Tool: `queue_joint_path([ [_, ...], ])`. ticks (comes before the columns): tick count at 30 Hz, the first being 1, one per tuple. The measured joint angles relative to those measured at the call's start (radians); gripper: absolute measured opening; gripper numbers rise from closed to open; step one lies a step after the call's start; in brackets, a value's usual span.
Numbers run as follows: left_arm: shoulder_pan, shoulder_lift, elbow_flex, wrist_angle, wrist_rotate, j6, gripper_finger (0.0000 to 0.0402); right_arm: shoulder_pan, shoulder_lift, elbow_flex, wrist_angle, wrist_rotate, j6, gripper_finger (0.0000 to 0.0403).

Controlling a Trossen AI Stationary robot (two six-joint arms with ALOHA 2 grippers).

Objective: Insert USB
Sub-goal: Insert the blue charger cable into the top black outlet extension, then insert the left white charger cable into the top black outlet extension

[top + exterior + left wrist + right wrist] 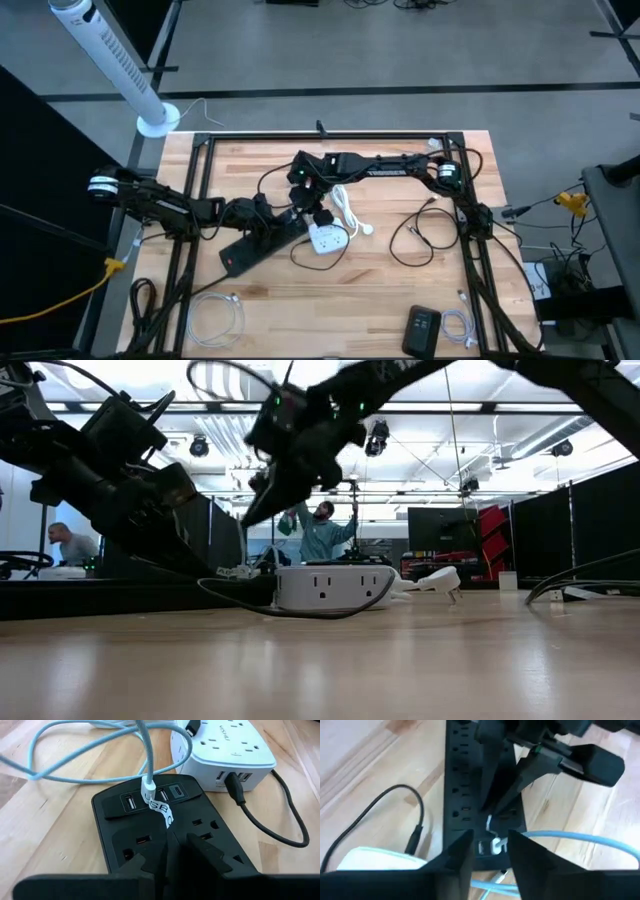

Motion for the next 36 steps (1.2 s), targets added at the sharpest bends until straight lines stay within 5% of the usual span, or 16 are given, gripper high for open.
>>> queue_joint_path([
  [9, 0.002, -0.097, 0.003, -0.166, -0.028, -0.023, 0.0064, 0.045, -0.127, 0.0, -0.153, 0.047, 0.055, 0.0174],
  [15, 0.001, -0.296, 0.016, -0.486, -0.129, -0.101, 0.0064, 0.067, -0.16, -0.002, -0.226, 0.098, 0.092, 0.0162],
  [22, 0.003, -0.511, 0.116, -1.002, -0.364, -0.143, 0.0064, 0.125, -0.159, -0.012, -0.237, 0.121, 0.101, 0.012],
  [26, 0.0, -0.578, 0.135, -1.002, -0.375, -0.163, 0.0064, 0.16, -0.159, -0.019, -0.242, 0.147, 0.099, 0.0095],
  [36, -0.096, -0.543, 0.175, -0.93, -0.175, -0.205, 0.0064, 0.188, -0.16, -0.069, -0.229, 0.155, 0.133, 0.0048],
])
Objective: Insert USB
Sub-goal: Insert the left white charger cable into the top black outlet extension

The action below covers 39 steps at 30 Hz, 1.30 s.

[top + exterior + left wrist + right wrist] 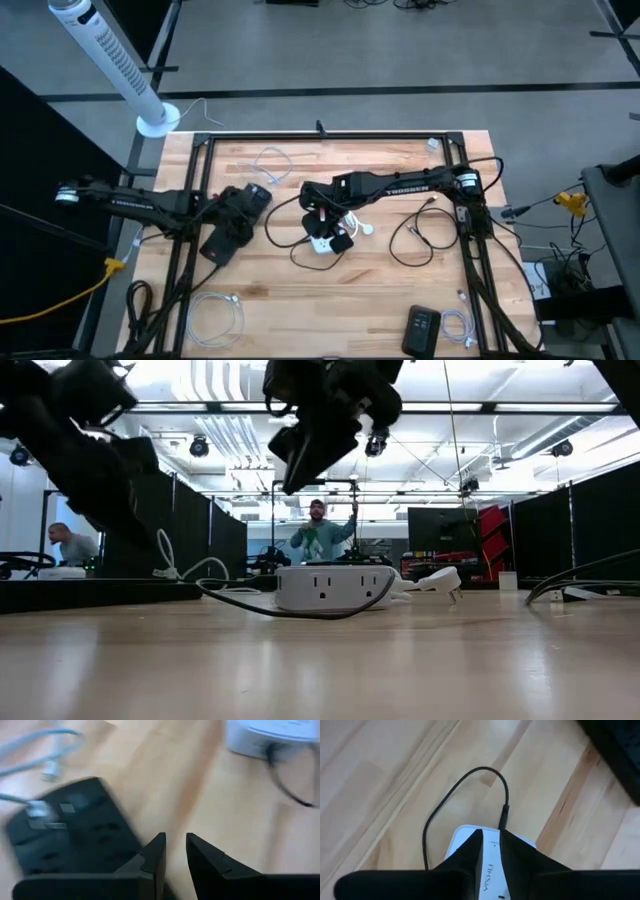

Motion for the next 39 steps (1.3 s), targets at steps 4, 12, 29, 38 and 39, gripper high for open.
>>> queue_joint_path([
  [4, -0.186, 0.096, 0.054, 0.097, 0.022, 0.005, 0.0064, 0.005, 0.0, -0.033, 0.018, 0.019, 0.037, 0.0037],
  [12, -0.516, 0.374, 0.268, 0.009, -0.009, -0.078, 0.0064, 0.013, 0.0, -0.146, 0.134, 0.039, 0.164, 0.0053],
  [29, -0.847, 0.956, 0.773, -0.524, 0.019, -0.572, 0.0064, 0.115, 0.0, -0.212, 0.328, 0.041, 0.268, 0.0191],
  [38, -0.875, 1.068, 0.773, -0.609, 0.137, -0.483, 0.0064, 0.122, 0.0, -0.212, 0.319, 0.041, 0.282, 0.0195],
  [39, -0.881, 1.074, 0.774, -0.613, 0.145, -0.453, 0.0064, 0.122, 0.0, -0.212, 0.32, 0.042, 0.276, 0.0195],
])
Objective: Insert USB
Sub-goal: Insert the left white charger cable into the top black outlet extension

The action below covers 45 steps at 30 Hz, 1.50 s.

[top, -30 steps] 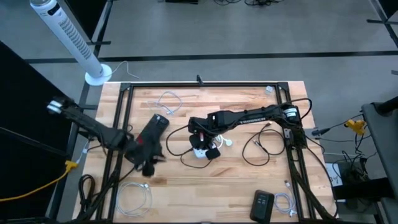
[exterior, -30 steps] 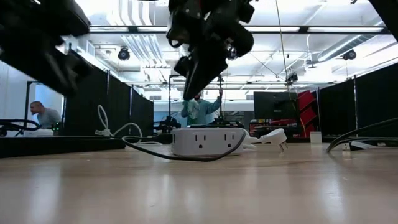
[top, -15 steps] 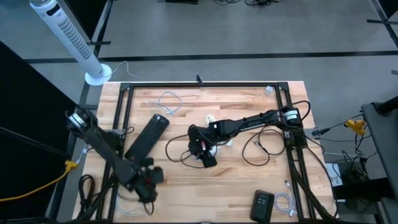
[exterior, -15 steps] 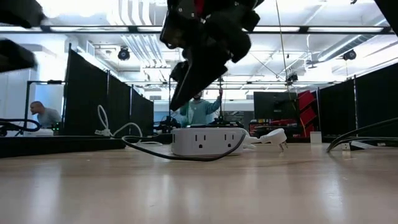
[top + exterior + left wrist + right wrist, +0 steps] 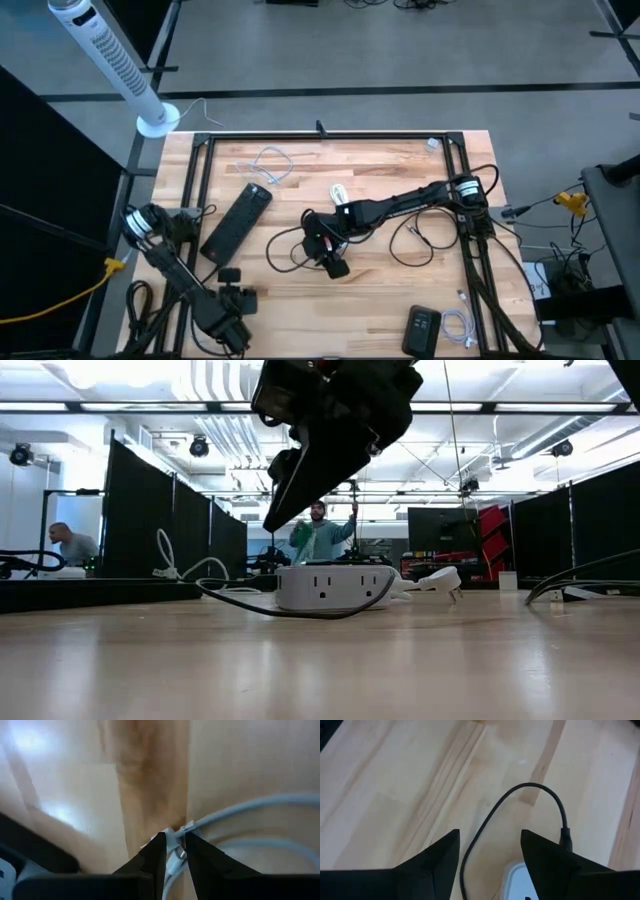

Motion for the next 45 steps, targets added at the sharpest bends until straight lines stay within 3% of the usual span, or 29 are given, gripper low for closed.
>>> queue_joint_path([
  [5, -0.012, 0.008, 0.0, -0.025, 0.001, 0.126, 0.0065, -0.003, 0.0, 0.0, 0.005, 0.0, -0.022, 0.0195],
  [18, -0.013, 0.004, 0.0, -0.132, -0.038, 0.223, 0.0082, -0.005, 0.0, 0.0, -0.006, 0.001, -0.027, 0.0195],
  [26, -0.012, 0.003, -0.001, -0.121, -0.106, 0.3, 0.0114, -0.005, 0.0, 0.0, -0.009, 0.0, -0.016, 0.0195],
  [35, -0.013, 0.004, -0.04, -0.068, -0.107, 0.339, 0.0152, -0.005, 0.0, 0.0, -0.043, 0.0, -0.009, 0.0195],
  [45, -0.016, 0.002, -0.05, -0.013, -0.149, 0.346, 0.0134, -0.005, 0.0, 0.0, -0.043, 0.0, -0.007, 0.0195],
])
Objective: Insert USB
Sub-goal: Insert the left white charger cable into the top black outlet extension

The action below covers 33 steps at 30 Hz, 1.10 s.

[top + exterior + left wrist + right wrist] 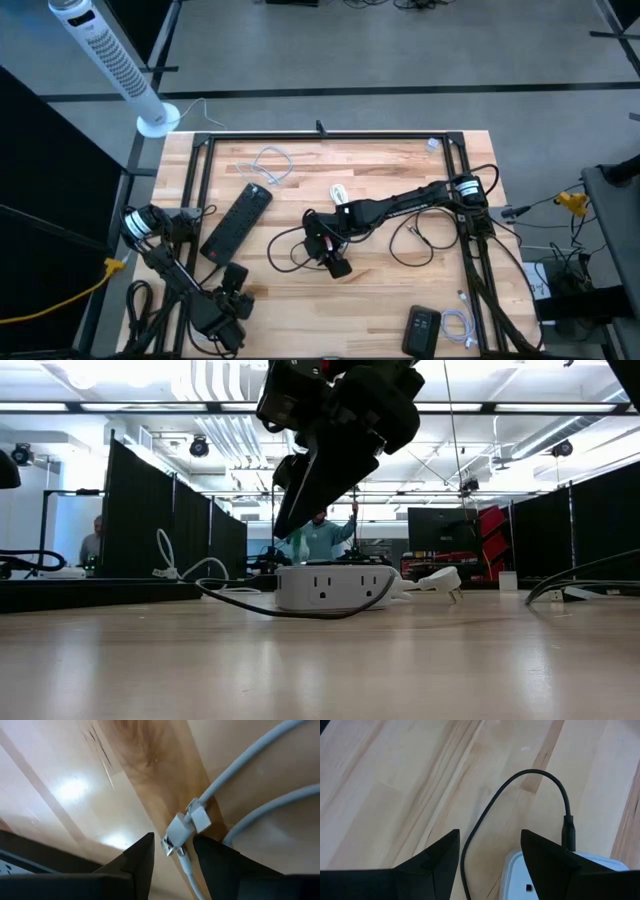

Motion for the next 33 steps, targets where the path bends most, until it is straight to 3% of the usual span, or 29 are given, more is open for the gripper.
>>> queue_joint_path([
  [6, 0.0, 0.001, -0.011, 0.027, -0.065, 0.016, 0.0109, 0.0, 0.0, 0.0, -0.001, 0.0, 0.01, 0.0195],
  [15, 0.002, 0.0, -0.039, 0.072, -0.083, 0.022, 0.0092, 0.0, 0.0, 0.0, 0.0, 0.0, 0.01, 0.0195],
  [21, 0.013, 0.002, -0.048, 0.1, -0.139, -0.1, 0.0018, 0.002, 0.0, 0.0, 0.0, 0.0, 0.009, 0.0195],
  [23, 0.025, 0.003, -0.053, 0.108, -0.166, -0.151, 0.0017, 0.002, 0.0, 0.0, 0.0, 0.0, 0.013, 0.0195],
  [29, 0.029, -0.013, -0.088, 0.148, -0.366, -0.301, 0.0017, 0.002, -0.001, 0.0, -0.01, 0.0, 0.019, 0.0195],
  [33, 0.031, -0.105, -0.178, 0.226, -0.524, -0.426, 0.0017, 0.002, -0.016, -0.001, 0.003, 0.0, -0.013, 0.0194],
])
